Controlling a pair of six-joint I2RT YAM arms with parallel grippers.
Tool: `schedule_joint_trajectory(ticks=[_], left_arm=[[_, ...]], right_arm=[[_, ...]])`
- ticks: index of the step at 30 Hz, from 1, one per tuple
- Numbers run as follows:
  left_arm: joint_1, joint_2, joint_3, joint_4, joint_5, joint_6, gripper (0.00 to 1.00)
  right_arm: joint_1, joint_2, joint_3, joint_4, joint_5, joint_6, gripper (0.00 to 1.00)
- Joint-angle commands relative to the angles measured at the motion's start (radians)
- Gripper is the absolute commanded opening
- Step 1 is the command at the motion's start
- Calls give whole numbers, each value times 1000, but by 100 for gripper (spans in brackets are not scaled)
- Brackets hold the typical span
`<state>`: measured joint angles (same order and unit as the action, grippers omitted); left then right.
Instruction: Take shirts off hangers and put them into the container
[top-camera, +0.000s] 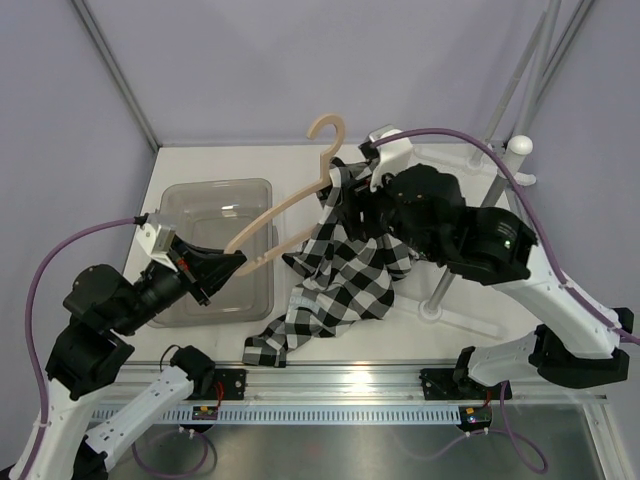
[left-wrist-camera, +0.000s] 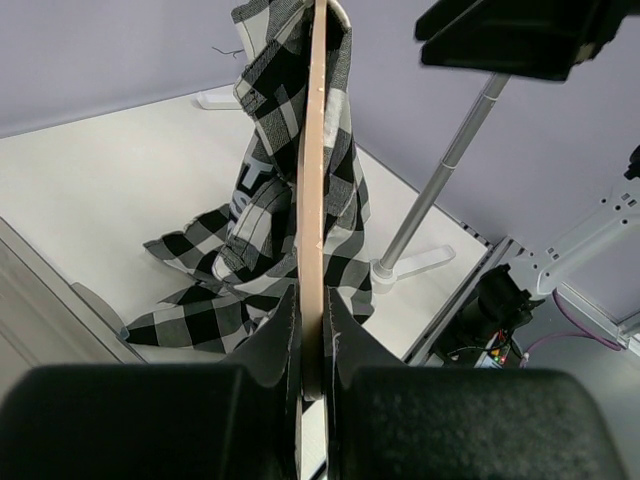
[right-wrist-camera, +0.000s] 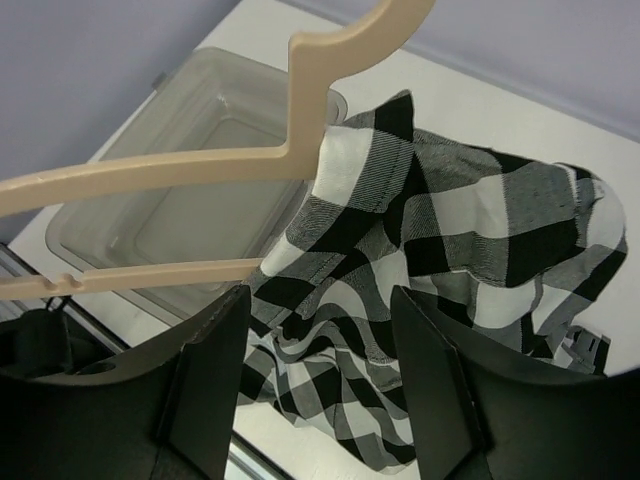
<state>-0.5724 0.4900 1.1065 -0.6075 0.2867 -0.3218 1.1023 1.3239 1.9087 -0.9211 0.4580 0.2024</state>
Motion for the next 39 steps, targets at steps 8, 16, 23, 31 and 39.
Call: schedule_joint_trajectory(ticks=[8, 16, 23, 31, 39], left_arm=[[-1, -34, 53, 61, 22, 0, 0], [-1, -45, 61, 43, 31, 7, 0], [-1, -59, 53, 34, 34, 10, 0], [-1, -68, 70, 5, 37, 12, 0], [-1, -103, 104, -72, 23, 20, 0]], right_arm=[[25, 69, -37, 119, 33, 26, 60], [30, 83, -59, 134, 100, 38, 35], [30, 55, -92, 143, 171, 31, 0], [30, 47, -105, 143, 246, 23, 0], [31, 18, -96, 143, 344, -6, 0]])
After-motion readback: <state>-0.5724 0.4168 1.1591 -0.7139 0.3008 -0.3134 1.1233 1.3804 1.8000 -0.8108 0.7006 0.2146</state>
